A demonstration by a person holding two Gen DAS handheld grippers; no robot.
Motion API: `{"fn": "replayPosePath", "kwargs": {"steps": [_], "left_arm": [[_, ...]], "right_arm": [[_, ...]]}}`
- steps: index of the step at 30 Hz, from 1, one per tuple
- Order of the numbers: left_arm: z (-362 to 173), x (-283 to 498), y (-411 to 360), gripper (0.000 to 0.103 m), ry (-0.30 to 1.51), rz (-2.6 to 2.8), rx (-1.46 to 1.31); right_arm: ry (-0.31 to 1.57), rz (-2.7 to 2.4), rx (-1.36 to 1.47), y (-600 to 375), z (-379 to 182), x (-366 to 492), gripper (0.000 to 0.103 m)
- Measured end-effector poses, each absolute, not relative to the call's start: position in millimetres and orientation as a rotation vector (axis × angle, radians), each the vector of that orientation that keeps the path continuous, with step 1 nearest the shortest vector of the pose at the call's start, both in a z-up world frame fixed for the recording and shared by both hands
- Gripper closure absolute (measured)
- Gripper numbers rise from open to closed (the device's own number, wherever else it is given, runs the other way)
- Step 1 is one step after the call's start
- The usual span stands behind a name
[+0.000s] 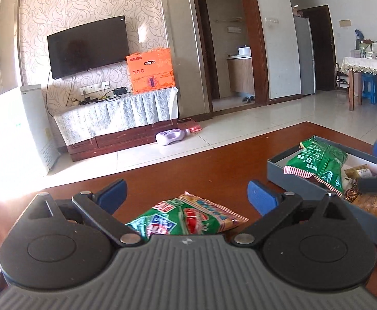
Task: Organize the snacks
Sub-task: 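Move the left gripper to the green chip bag while the right approaches the orange cake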
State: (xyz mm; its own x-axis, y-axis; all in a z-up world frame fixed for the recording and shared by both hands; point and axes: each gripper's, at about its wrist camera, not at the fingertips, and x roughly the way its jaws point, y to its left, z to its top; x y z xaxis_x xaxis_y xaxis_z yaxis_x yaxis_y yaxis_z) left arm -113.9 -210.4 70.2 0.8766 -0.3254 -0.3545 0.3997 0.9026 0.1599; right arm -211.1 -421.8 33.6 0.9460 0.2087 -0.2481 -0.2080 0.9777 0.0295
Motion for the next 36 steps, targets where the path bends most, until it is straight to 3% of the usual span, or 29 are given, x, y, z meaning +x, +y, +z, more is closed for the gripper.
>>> {"fn": "replayPosePath", "kwargs": {"steps": [14,30,34,36], "left_arm": [[68,-121,-207,0.002,0.358,-0.381,0.293],[47,-65,-201,0.001,0.412,-0.366,0.288],[33,-47,-192,0.001,0.45,-0.371,0.252],[30,-39,-189,0.001,0.468,-0.4,0.232]], "right_arm": [[0.541,0.256,-0.089,-354,-14,-183,0.02],[0.624,0.284,-0.158,-345,-29,-153,0.017],[0.616,0.294,-0.143,-343,-32,-142,0.005],[0.61,0.311,-0.146,-340,-32,-138,0.004]]}}
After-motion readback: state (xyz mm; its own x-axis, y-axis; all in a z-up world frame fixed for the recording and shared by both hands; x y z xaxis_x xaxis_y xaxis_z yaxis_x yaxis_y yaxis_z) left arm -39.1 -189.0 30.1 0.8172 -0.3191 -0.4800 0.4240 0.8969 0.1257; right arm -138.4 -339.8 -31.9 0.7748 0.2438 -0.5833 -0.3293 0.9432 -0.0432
